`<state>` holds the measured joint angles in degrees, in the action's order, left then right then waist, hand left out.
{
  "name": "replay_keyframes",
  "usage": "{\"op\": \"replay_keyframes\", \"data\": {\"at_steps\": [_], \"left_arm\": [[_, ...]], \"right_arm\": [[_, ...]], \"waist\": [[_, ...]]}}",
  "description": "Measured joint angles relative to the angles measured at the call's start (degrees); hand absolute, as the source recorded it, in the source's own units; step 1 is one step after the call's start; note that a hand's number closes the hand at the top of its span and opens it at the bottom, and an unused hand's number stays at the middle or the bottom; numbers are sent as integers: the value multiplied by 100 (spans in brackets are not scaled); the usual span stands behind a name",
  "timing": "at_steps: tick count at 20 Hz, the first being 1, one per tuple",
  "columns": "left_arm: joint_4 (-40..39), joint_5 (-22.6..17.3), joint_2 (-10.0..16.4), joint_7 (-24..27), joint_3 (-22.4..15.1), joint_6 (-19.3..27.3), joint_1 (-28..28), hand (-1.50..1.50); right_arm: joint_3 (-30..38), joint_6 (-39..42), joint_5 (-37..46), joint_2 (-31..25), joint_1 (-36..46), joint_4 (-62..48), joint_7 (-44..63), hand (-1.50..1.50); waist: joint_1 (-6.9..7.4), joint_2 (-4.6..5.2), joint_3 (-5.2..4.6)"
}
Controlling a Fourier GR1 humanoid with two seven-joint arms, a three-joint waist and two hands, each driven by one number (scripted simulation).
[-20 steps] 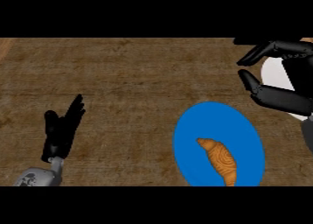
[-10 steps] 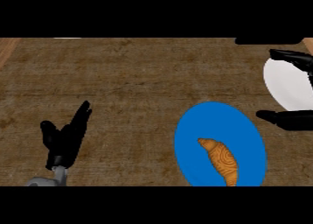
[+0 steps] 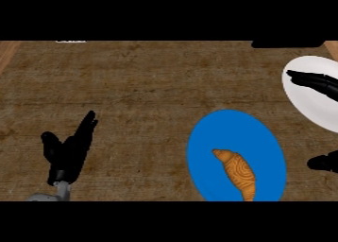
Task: Pick the croissant from the plate and place it in the plate
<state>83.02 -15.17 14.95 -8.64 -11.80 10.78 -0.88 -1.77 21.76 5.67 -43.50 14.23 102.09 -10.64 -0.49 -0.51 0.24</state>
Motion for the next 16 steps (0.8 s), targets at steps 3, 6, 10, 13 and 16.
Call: {"op": "replay_keyframes", "data": {"at_steps": [3,6,10,13,16], "left_arm": [[-25,73,-72,32,-29,38,-5,0],[-31,87,-100,17,-14,26,-14,0],[-13,84,-71,30,57,-72,28,0],[-60,90,-113,18,92,-133,-8,0],[33,140,-149,-68,99,-125,14,0]], "right_arm": [[-215,275,202,-228,-8,488,512,-150],[-589,366,606,-243,-22,930,1102,-150],[-1053,428,1127,-68,-208,1408,1712,-150],[-1390,420,1554,188,-275,1565,2032,-150],[-1603,431,1956,388,-360,1718,2317,-150]], "waist": [[-1,-2,0],[17,3,0],[33,7,3],[44,11,8],[49,13,8]]}}
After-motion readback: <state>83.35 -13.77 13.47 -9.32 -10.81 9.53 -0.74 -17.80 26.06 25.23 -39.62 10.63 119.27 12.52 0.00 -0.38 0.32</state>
